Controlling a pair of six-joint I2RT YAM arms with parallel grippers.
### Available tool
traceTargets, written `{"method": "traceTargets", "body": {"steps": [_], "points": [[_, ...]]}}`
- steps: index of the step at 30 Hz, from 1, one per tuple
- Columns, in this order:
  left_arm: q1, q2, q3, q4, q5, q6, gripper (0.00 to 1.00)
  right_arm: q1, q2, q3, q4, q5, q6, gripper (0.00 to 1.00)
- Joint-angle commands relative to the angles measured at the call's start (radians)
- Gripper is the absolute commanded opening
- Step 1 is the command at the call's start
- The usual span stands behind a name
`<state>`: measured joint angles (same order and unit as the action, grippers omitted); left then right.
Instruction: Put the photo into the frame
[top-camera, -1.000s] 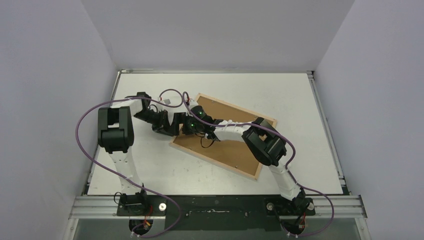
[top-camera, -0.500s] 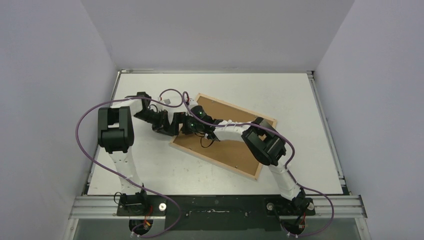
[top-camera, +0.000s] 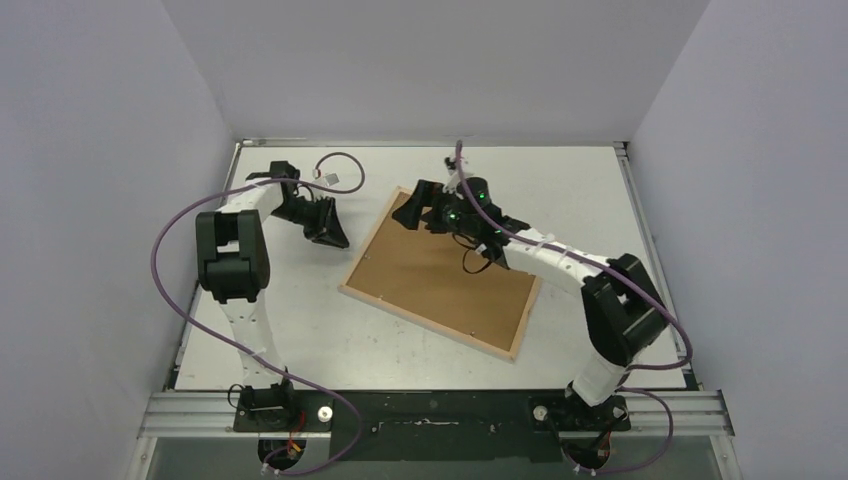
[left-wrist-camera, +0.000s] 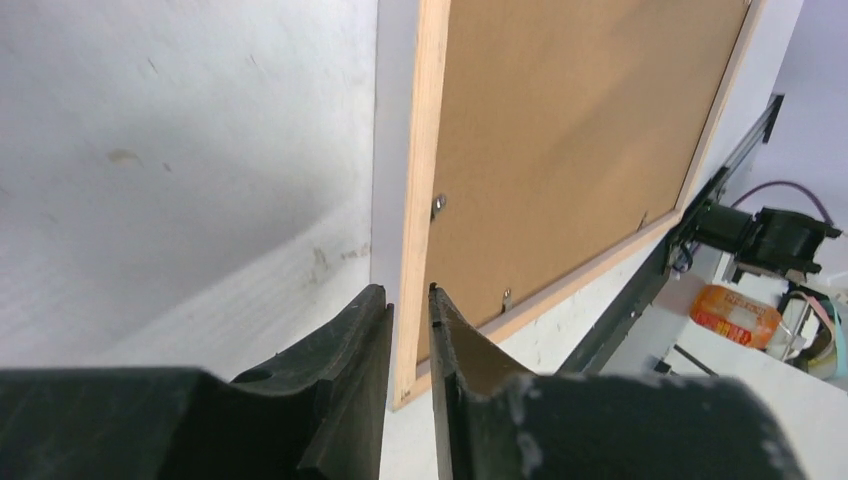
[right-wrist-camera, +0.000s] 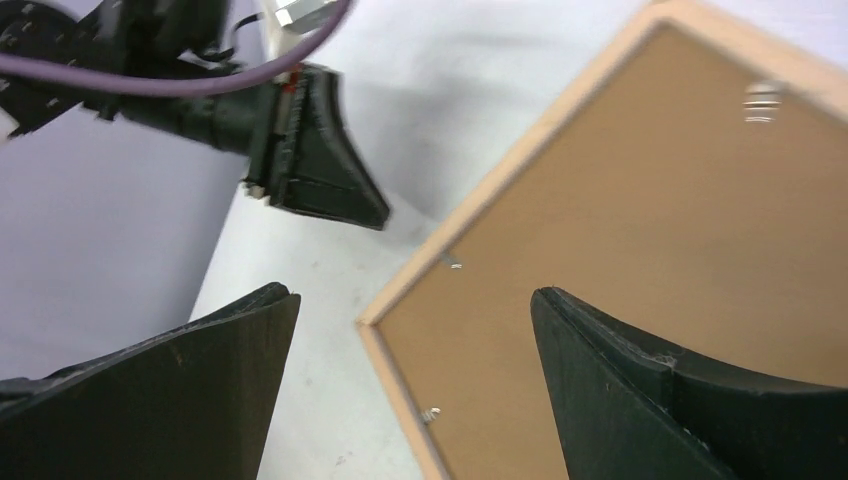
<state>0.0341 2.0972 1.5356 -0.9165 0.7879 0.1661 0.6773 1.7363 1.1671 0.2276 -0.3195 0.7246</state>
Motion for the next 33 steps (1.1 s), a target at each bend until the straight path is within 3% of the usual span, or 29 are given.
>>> {"method": "traceTargets", "body": {"steps": [1, 8, 13, 16, 23, 27, 33], "points": [[-0.015, 0.067, 0.118, 0.025, 0.027, -0.052, 0.22, -0.105, -0.112, -0.079, -0.185, 0.174, -0.057, 0.90], [-0.080, 0.209, 0.321, 0.032, 0.003, -0.114, 0.26, -0.257, -0.299, -0.210, -0.457, 0.389, -0.018, 0.90], [-0.104, 0.257, 0.384, 0.018, -0.001, -0.126, 0.26, -0.352, -0.421, -0.317, -0.526, 0.445, 0.033, 0.90], [-0.108, 0.256, 0.379, 0.028, 0.001, -0.131, 0.26, -0.387, -0.463, -0.374, -0.480, 0.408, 0.026, 0.90], [-0.119, 0.265, 0.376, 0.041, 0.001, -0.142, 0.24, -0.338, -0.319, -0.292, -0.341, 0.337, -0.017, 0.90], [-0.128, 0.249, 0.310, 0.063, -0.002, -0.138, 0.20, -0.334, -0.220, -0.182, -0.434, 0.405, -0.028, 0.90], [-0.111, 0.217, 0.222, 0.111, -0.002, -0.140, 0.13, -0.378, -0.263, -0.190, -0.631, 0.611, 0.047, 0.90]]}}
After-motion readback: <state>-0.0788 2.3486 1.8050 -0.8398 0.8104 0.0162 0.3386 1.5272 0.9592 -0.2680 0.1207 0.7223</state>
